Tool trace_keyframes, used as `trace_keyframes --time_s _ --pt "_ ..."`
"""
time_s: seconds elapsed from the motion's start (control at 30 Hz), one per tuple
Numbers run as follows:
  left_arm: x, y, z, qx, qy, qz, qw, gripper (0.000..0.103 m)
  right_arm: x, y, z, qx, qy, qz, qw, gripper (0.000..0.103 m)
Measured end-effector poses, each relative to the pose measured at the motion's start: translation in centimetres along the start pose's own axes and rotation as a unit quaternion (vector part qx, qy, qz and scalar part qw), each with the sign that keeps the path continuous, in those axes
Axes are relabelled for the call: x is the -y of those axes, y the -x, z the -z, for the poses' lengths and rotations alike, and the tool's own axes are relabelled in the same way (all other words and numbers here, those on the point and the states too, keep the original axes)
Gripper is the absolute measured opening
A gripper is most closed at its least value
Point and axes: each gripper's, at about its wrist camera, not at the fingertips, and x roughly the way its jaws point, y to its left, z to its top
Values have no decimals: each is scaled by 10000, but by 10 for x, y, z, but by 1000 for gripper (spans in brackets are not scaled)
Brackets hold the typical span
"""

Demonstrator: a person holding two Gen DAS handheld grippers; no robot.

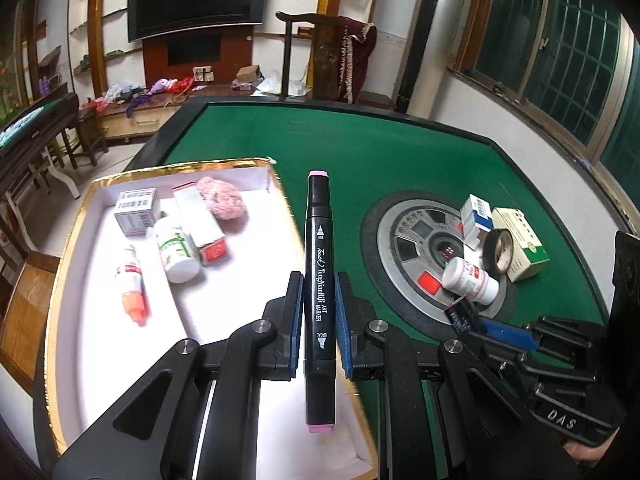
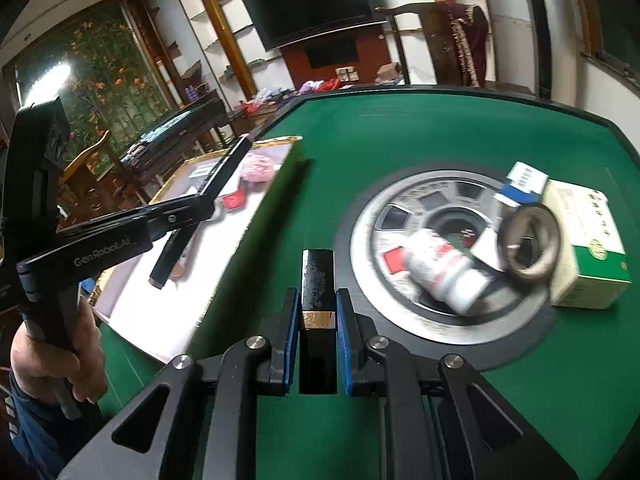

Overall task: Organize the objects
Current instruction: 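Lift the marker and lipstick and carry both over the white tray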

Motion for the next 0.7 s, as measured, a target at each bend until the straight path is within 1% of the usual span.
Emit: trace_keyframes --time_s 0.17,0.33,0.47,0.7 --pt "-19 -2 -1 -47 185 -47 9998 15 -25 -14 -8 -34 78 -184 9998 16" --pt "-38 -5 0 -94 400 -75 9991 15 -47 -28 -18 -17 139 -256 9996 16" --pt "-50 -8 1 -190 543 -218 9981 15 -53 -42 -31 -76 73 -309 9995 16" --pt "-67 -19 4 -396 795 -258 9957 15 -61 -63 -54 -162 -60 -426 9989 16"
